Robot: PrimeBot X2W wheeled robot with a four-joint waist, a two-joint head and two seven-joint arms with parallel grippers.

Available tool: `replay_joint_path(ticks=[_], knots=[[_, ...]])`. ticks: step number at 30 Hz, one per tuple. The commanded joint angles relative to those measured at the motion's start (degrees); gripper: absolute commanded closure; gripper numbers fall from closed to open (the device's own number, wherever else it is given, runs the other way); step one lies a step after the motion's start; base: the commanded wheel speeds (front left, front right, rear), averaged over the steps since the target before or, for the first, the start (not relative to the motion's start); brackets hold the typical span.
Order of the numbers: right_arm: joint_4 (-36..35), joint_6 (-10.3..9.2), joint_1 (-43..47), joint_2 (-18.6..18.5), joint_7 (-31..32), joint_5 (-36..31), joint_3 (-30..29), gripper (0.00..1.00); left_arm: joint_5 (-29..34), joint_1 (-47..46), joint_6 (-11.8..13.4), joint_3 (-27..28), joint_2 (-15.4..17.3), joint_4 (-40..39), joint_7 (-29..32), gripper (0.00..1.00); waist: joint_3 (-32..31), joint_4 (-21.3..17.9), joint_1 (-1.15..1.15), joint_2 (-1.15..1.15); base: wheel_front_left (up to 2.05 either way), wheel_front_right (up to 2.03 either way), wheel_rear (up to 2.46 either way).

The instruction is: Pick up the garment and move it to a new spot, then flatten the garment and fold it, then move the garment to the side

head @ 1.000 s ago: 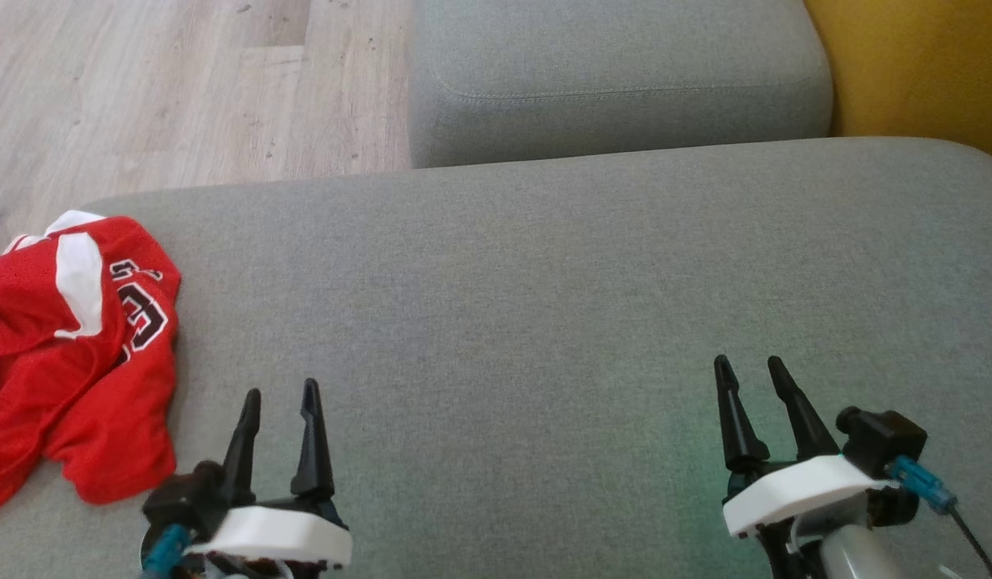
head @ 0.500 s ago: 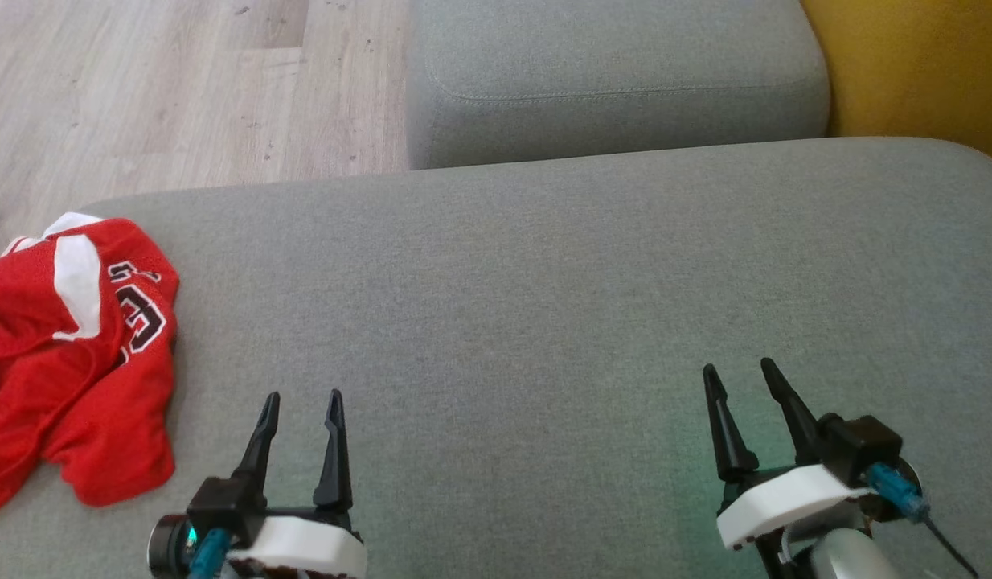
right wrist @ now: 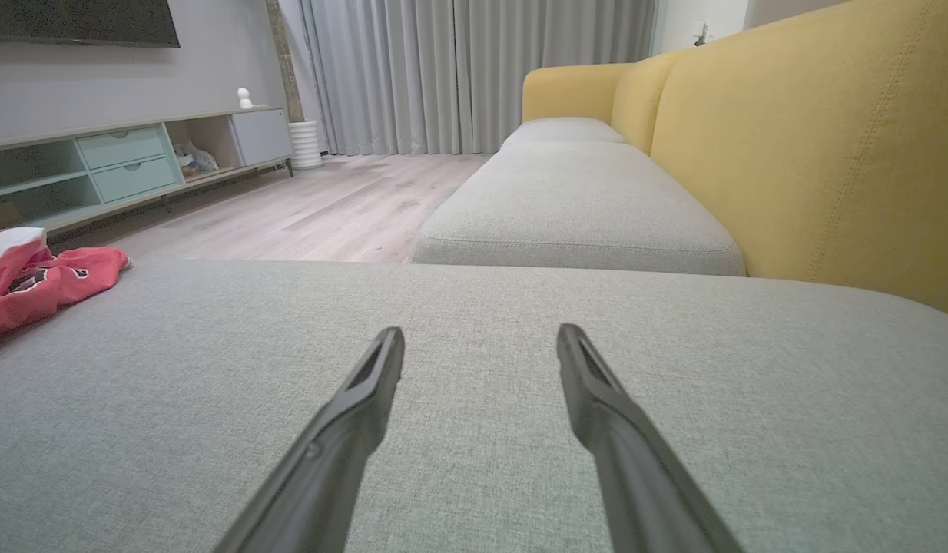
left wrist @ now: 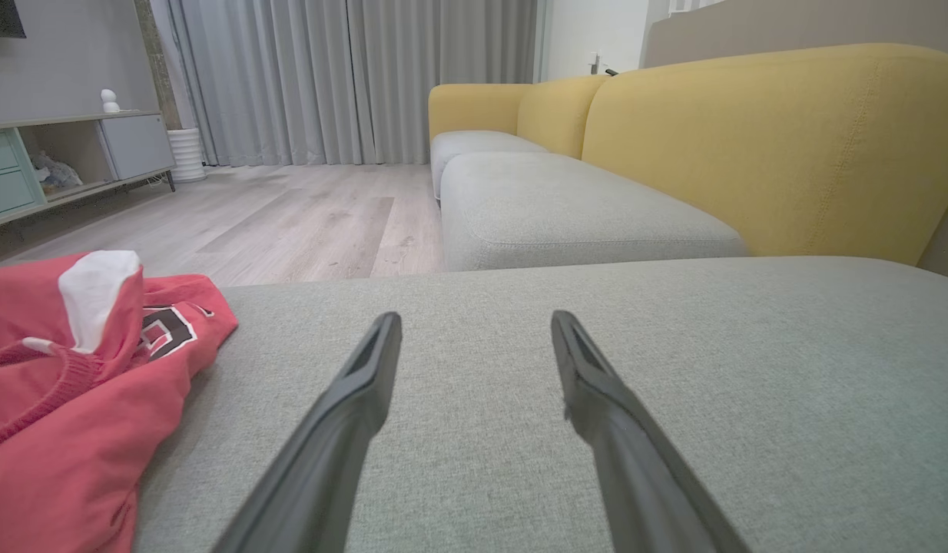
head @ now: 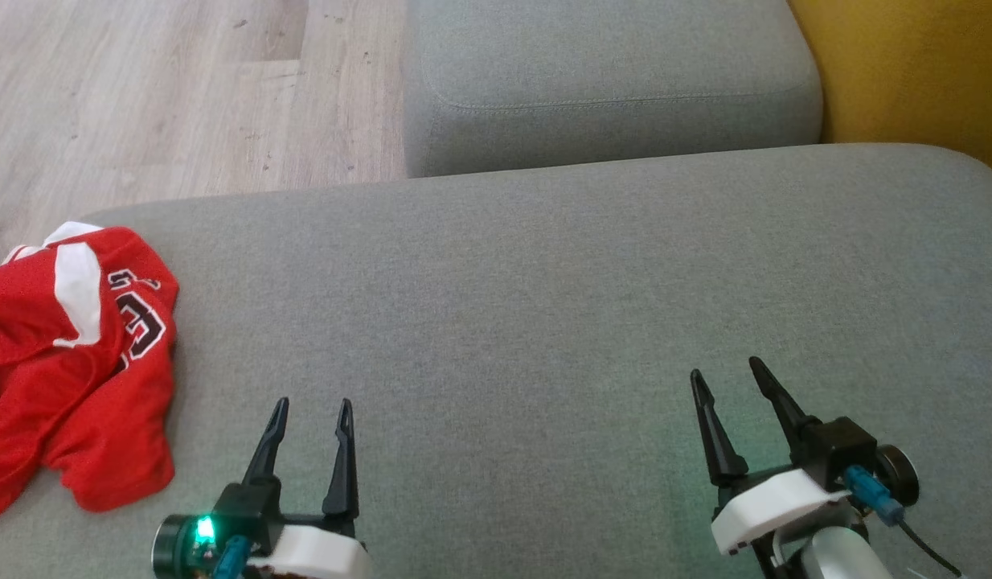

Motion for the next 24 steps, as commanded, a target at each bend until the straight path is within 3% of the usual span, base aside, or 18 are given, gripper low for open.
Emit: replay_joint_path(ticks=[1,16,24], knots=[[-1.5,0.44,-2.7,-0.4,-0.7,-0.3,1.4,0.00,0.1,-3.0,0.4,1.6,0.4,-1.5,-0.7,0.00,0.0,0.0,0.00,0.00,0.00,0.00,0.00],[-0.6,0.44,-2.1,-0.4,-0.7,0.4,0.9,0.00,-0.3,-3.0,0.7,1.4,0.4,-0.4,-0.7,0.00,-0.3,0.7,0.00,0.00,0.00,0.00,0.00],[-0.8,0.44,-1.9,-0.4,-0.7,0.3,0.5,0.00,-0.1,-4.1,1.1,0.9,0.4,-0.5,-0.7,0.00,0.9,7.3,0.00,0.00,0.00,0.00,0.00]])
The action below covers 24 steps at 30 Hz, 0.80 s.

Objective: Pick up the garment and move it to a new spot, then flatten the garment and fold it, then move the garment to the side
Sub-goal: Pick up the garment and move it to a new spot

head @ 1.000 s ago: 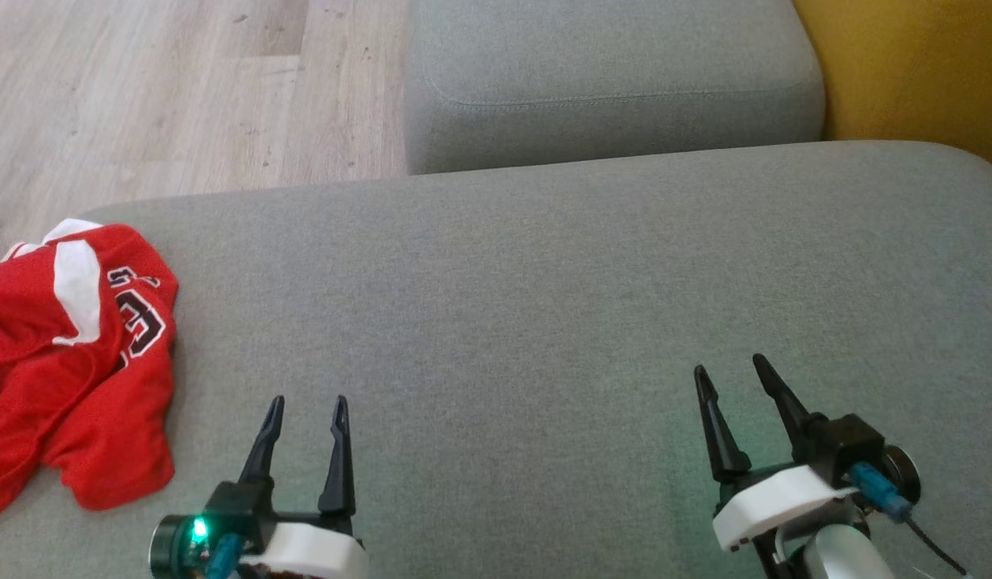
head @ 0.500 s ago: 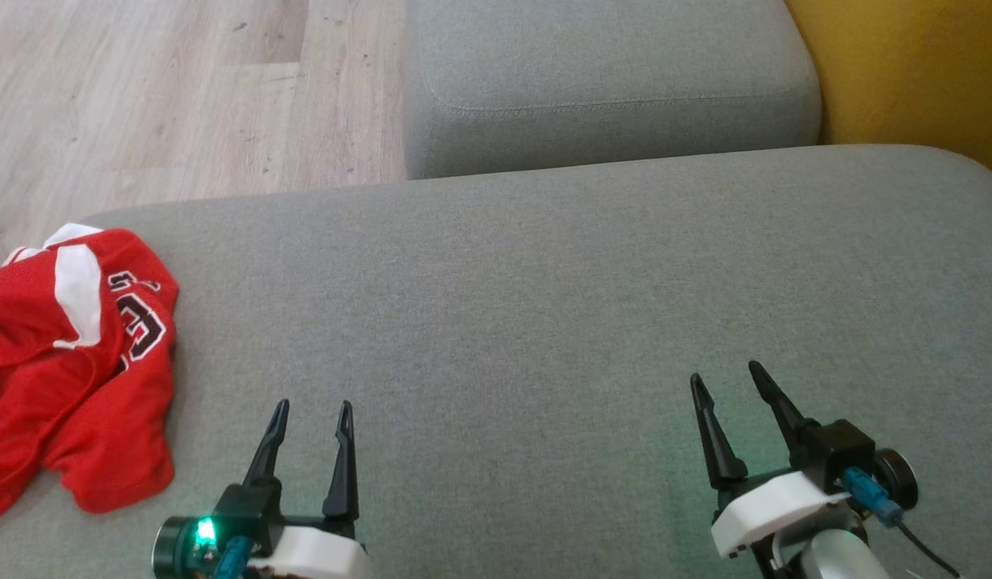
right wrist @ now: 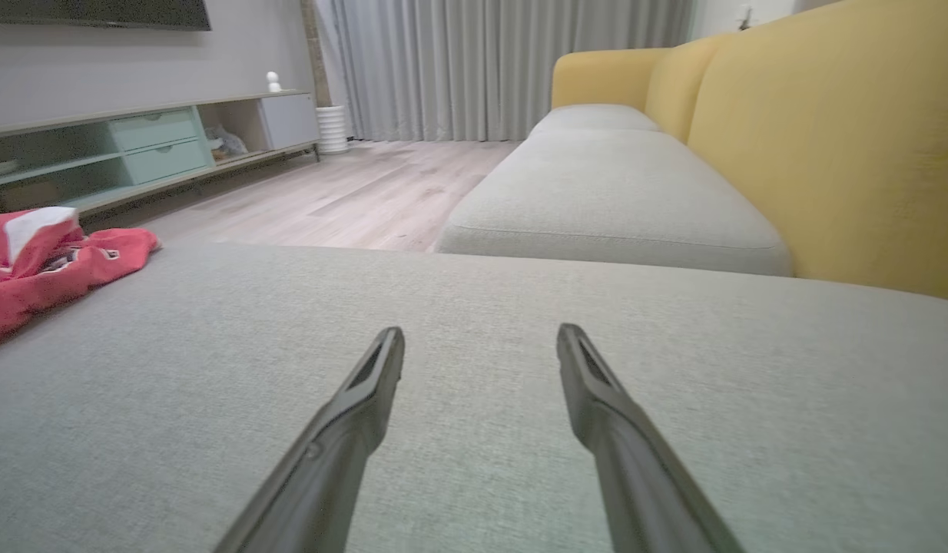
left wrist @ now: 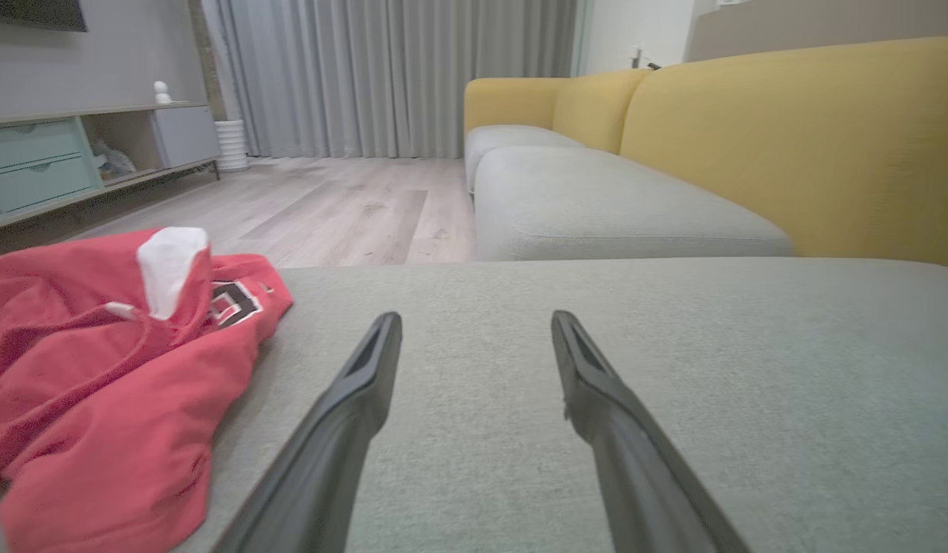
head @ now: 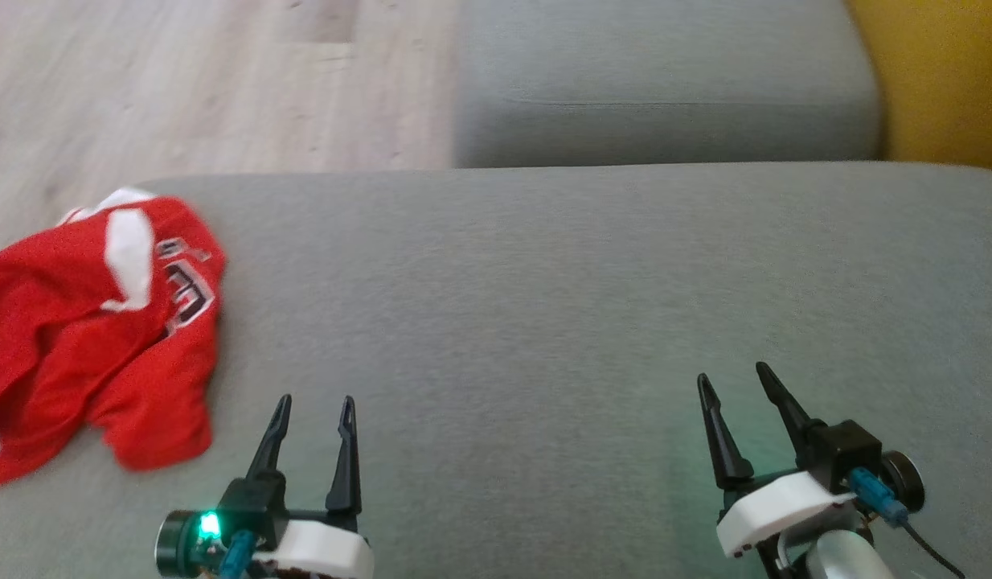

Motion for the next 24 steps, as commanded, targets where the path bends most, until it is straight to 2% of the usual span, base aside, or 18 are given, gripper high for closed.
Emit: replay_joint_path(ticks=[1,9,15,20,24], knots=[[-1.9,0.44,-2.0,-0.4,-0.7,0.1,1.3,0.00,-0.1,-3.3,0.3,1.6,0.4,-1.7,-0.6,0.00,0.5,4.2,0.00,0.00,0.00,0.00,0.00],[-2.6,0.44,-2.8,-0.4,-0.7,-0.9,1.0,0.00,-0.2,-3.7,1.8,2.7,0.4,-3.9,-0.6,0.00,2.2,16.7,0.00,0.00,0.00,0.00,0.00],[-3.0,0.44,-2.8,-0.4,-0.7,-1.5,0.7,0.00,0.0,-3.3,3.5,5.6,0.4,-7.2,-0.6,0.00,3.4,23.5,0.00,0.00,0.00,0.00,0.00],[-5.1,0.44,-3.3,-0.4,-0.7,-2.5,0.4,0.00,0.1,-5.1,4.9,8.8,0.4,-11.4,-0.6,0.00,6.5,25.5,0.00,0.00,0.00,0.00,0.00],[-6.3,0.44,-4.3,-1.2,-0.7,-4.0,-0.1,0.00,0.4,-8.8,4.7,10.4,0.4,-12.9,-0.6,0.00,9.9,25.4,0.00,0.00,0.00,0.00,0.00]])
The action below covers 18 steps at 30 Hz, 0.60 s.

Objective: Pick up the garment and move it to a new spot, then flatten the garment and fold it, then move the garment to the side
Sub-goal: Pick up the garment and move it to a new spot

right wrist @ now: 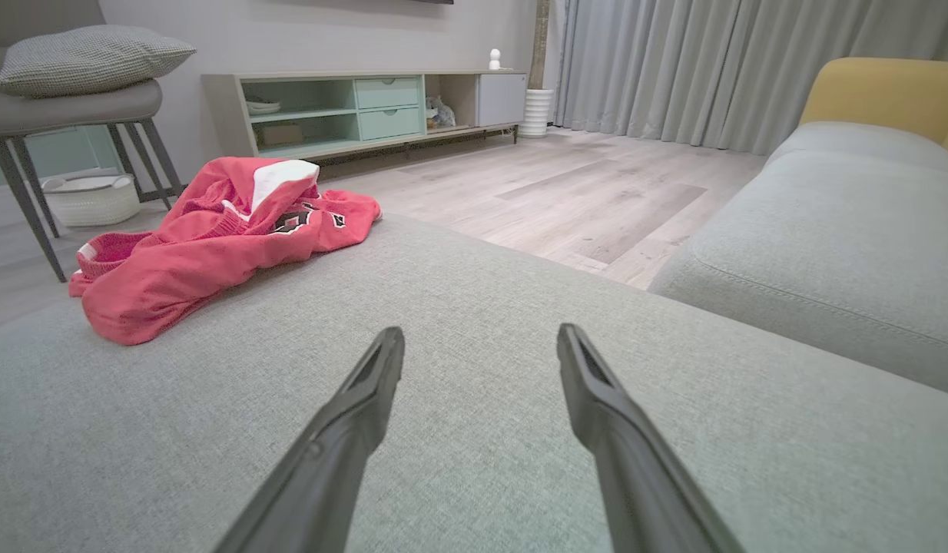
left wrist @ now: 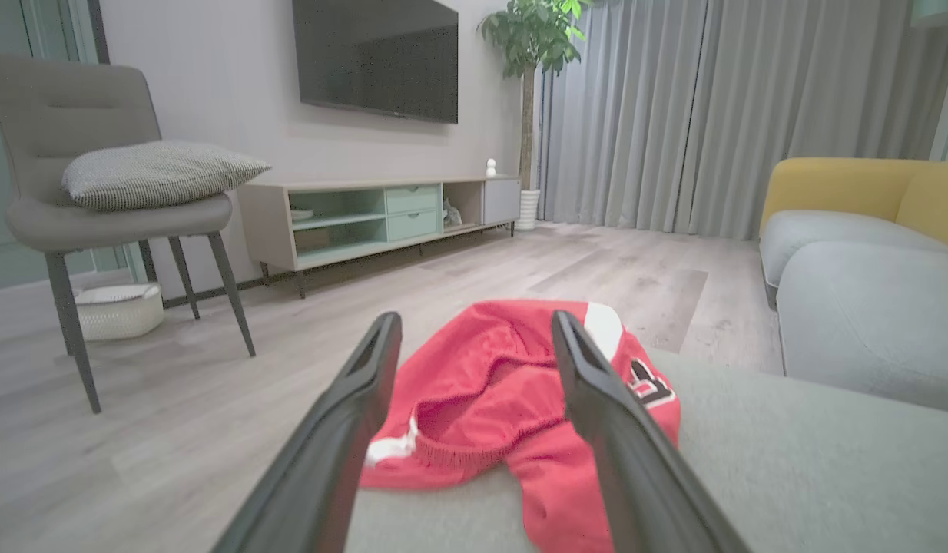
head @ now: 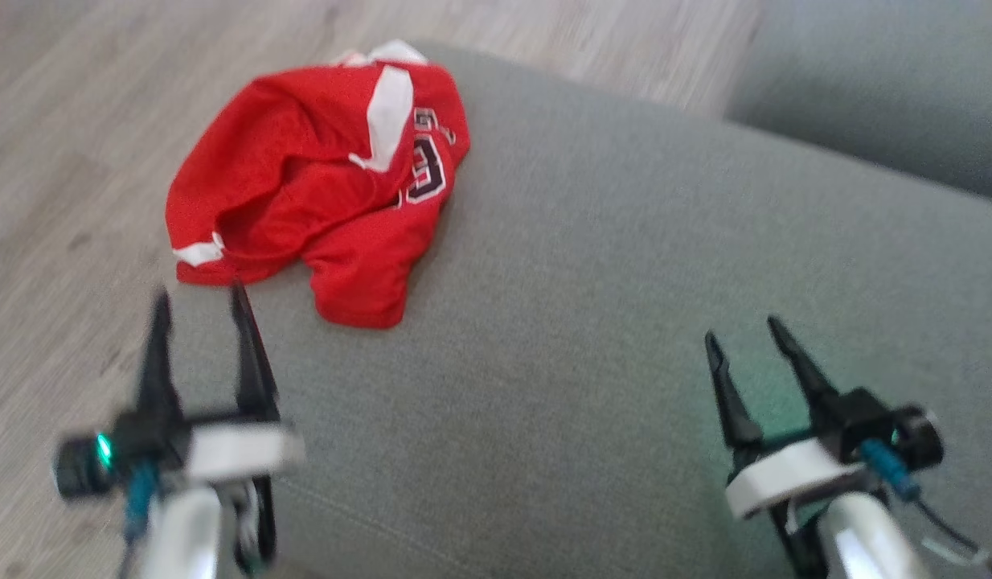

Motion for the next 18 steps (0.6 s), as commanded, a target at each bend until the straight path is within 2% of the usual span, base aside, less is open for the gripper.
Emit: replay_joint_path(ticks=[1,5,8,10,15,18], knots=[[-2.3,0.44,-3.2,-1.5,-0.7,-0.5,1.0,0.00,0.3,-5.8,-0.3,2.6,0.3,-2.3,-0.5,0.00,4.3,-0.1,0.00,0.00,0.00,0.00,0.00],[-4.3,0.44,-5.8,-5.4,-0.7,-1.6,1.1,0.00,-0.3,-14.9,-3.0,4.4,0.4,2.4,-0.5,0.00,10.8,-2.1,0.00,0.00,0.00,0.00,0.00],[-5.6,0.44,-7.7,-8.1,-0.7,-2.1,0.6,0.00,-1.5,-22.9,-5.1,5.3,0.8,10.8,-0.5,0.00,15.2,-3.9,0.00,0.00,0.00,0.00,0.00],[-6.1,0.44,-8.7,-9.5,-0.7,-2.2,0.5,0.00,-2.4,-28.1,-5.4,5.9,1.1,17.7,-0.3,0.00,17.4,-5.2,0.00,0.00,0.00,0.00,0.00],[-6.9,0.44,-10.2,-11.4,-0.7,-2.3,0.3,0.00,-7.8,-38.6,-6.1,9.2,1.3,33.2,3.8,0.00,21.6,-8.1,0.00,0.00,0.00,0.00,0.00],[-7.2,0.44,-11.0,-11.7,-0.7,-2.4,0.2,0.00,-10.0,-42.7,-7.7,10.2,1.5,39.4,4.2,0.00,23.4,-9.5,0.00,0.00,0.00,0.00,0.00]])
